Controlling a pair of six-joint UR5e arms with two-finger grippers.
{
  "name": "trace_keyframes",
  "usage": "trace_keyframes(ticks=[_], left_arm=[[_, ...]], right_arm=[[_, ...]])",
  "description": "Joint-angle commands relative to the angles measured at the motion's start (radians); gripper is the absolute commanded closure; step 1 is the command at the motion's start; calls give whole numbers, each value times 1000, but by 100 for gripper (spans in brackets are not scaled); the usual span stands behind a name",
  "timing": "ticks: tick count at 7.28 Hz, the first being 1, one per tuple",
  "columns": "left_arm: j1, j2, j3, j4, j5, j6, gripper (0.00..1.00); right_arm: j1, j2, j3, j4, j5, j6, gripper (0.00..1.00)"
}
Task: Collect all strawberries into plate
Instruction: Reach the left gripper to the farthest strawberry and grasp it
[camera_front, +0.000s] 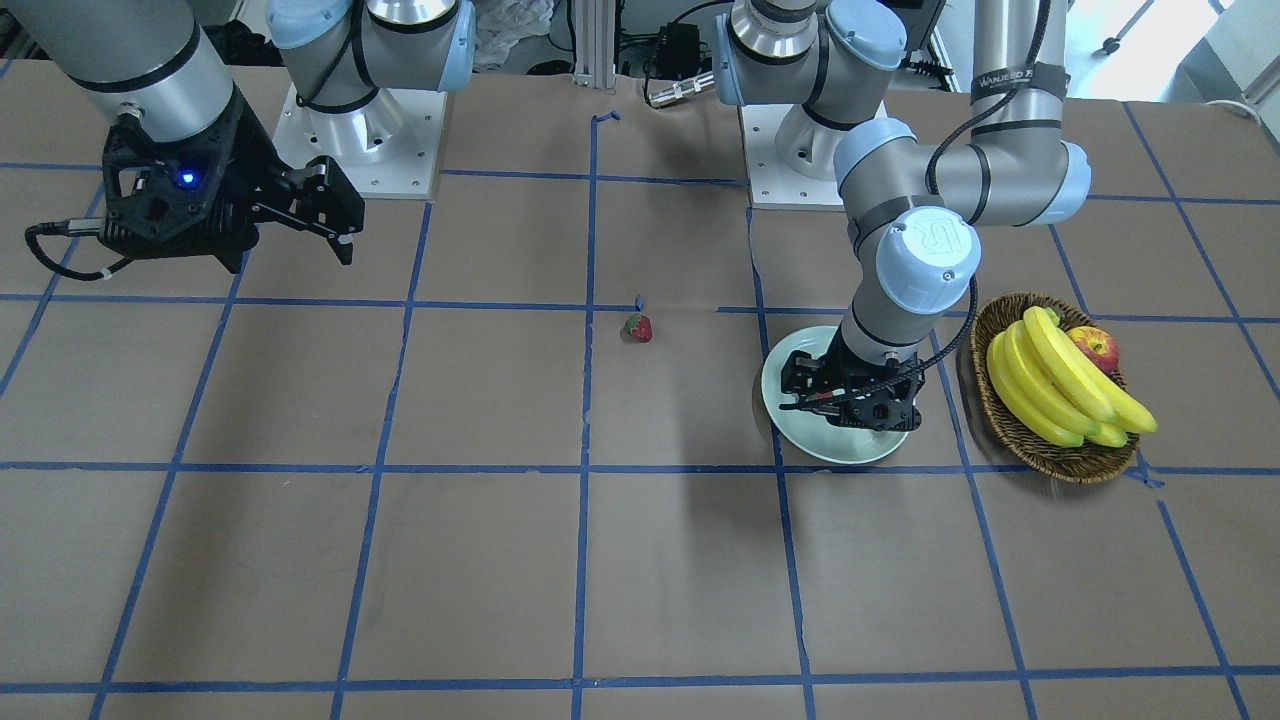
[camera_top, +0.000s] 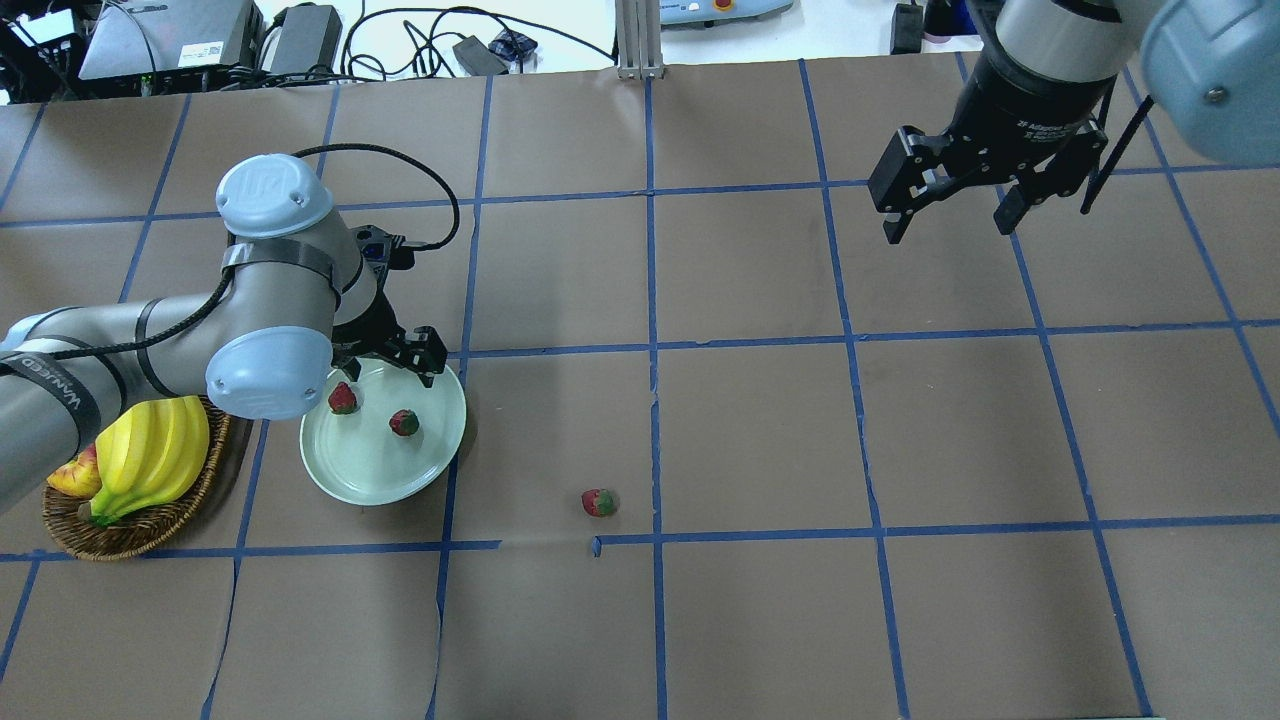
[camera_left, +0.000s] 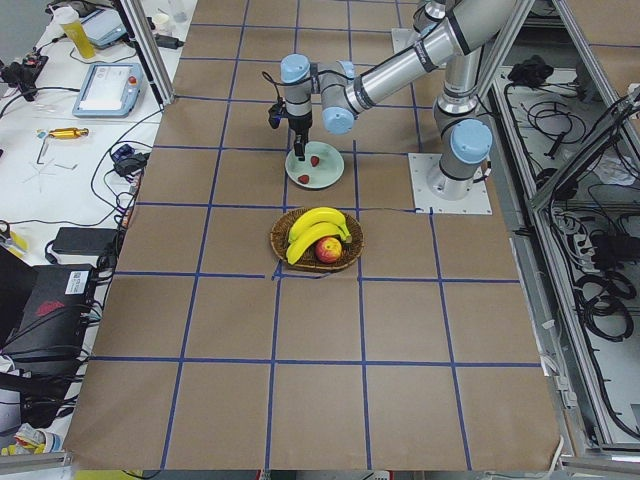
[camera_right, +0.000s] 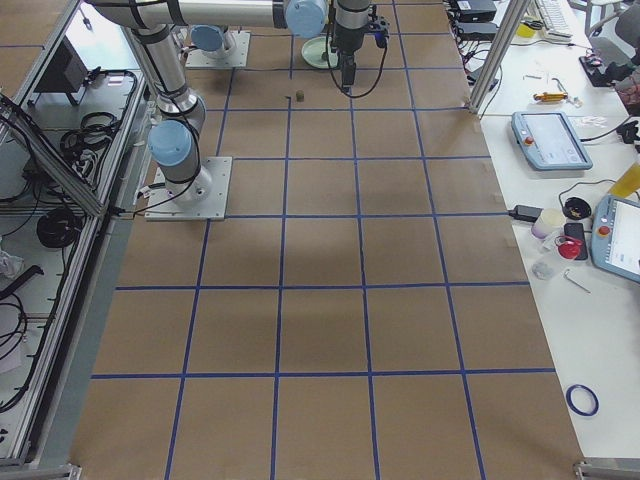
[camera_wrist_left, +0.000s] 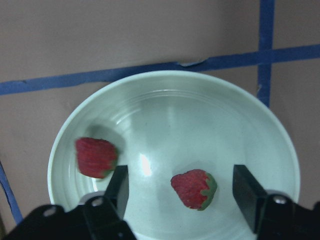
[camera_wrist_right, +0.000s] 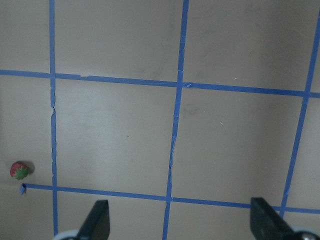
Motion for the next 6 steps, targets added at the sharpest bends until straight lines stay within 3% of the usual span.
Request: trace_keyframes(ticks=[1, 3, 6], left_arm=[[-152, -4, 4, 59, -20, -256, 0], [-322, -18, 4, 90, -10, -465, 0], [-471, -42, -60, 161, -8, -580, 0]], right_arm=[[0, 0, 0, 0, 0, 1, 0], [0, 0, 0, 0, 1, 1, 0], [6, 0, 2, 0, 1, 1, 0]])
